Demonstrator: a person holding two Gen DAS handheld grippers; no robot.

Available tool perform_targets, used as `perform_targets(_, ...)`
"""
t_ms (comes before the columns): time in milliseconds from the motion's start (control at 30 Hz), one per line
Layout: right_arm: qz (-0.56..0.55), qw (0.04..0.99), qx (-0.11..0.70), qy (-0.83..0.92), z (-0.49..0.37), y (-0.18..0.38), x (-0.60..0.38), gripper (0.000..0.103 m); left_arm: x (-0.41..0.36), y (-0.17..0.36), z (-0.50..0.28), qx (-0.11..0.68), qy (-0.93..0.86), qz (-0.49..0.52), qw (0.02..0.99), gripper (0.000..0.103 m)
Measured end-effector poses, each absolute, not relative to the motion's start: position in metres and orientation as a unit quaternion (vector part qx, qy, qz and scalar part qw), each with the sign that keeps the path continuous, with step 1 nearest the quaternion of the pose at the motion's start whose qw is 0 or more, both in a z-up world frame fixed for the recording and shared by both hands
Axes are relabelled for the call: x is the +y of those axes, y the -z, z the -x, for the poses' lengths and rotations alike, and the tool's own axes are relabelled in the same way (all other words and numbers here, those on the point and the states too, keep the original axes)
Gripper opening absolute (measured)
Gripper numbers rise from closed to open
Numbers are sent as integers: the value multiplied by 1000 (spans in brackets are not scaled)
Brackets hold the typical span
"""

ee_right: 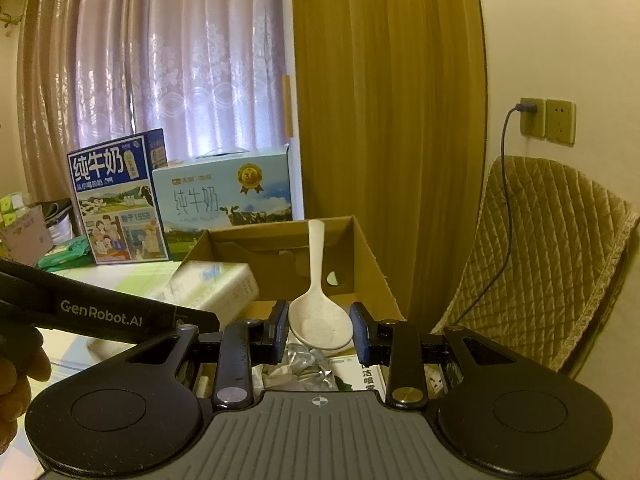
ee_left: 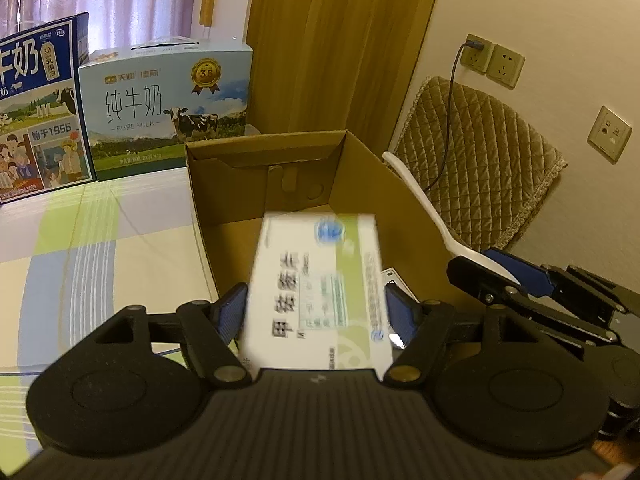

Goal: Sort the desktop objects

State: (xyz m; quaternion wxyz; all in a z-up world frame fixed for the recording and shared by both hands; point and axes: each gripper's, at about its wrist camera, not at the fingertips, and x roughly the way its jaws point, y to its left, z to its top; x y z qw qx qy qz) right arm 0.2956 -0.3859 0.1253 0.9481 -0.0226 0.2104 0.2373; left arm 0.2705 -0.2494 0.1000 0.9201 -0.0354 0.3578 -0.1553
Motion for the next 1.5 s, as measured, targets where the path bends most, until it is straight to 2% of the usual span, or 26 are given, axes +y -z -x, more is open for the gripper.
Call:
perform_targets(933,10,944,213,-251,-296,-126,-370,30,-220,-104,-259,352,134,31,926,71)
perform_targets(1033,-9,943,211,-256,-298,-129,-372,30,-219,-105,-258,351,133,32,926,72)
perform_targets(1067,-14,942,211,-260,-298,-130,-373,30,-218,-105,-257,352,133,33,926,76)
perform_targets(1100,-17,943,211,-257,-299,-131,-374,36,-217,-105,-256,352,132,34,926,78)
perform_targets(1133,-22,944,210,-252,-298,-132,-377,50,-216,-105,-256,352,132,34,926,78)
perform_targets(1167,-29,946,207,-249,-297,-133,-380,58,-215,-105,-254,353,131,33,926,79)
perform_targets(1367,-35,943,223,-243,-286,-134,-395,67,-212,-106,-241,356,127,30,925,81)
perform_targets(1500,-44,942,231,-239,-270,-141,-409,74,-212,-109,-223,355,120,24,927,87)
